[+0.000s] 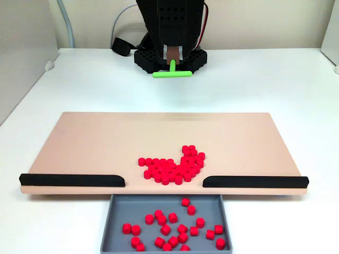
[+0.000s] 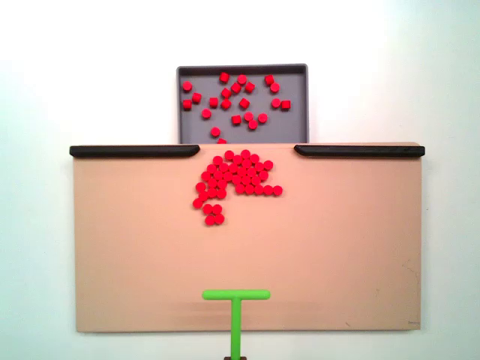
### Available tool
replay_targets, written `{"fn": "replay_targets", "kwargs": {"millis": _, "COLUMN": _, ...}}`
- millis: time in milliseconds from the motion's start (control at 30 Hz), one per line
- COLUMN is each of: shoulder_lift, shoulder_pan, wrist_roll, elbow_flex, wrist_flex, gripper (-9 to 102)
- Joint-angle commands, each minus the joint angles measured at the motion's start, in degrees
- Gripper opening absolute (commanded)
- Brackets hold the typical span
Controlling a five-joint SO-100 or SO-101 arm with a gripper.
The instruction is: Gather the bottom side granules
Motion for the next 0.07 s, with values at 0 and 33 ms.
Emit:
{"fn": "replay_targets", "kwargs": {"millis": 0, "shoulder_lift": 1.6, "shoulder_pan": 0.6, "wrist_roll": -0.2, "elbow_flex": -1.9, "wrist_flex": -0.2, "gripper": 0}}
{"fn": "replay_targets", "kwargs": {"millis": 33, "shoulder_lift": 1.5, "shoulder_pan": 0.5, "wrist_roll": -0.1, "elbow_flex": -1.9, "wrist_flex": -0.2, "gripper": 0}}
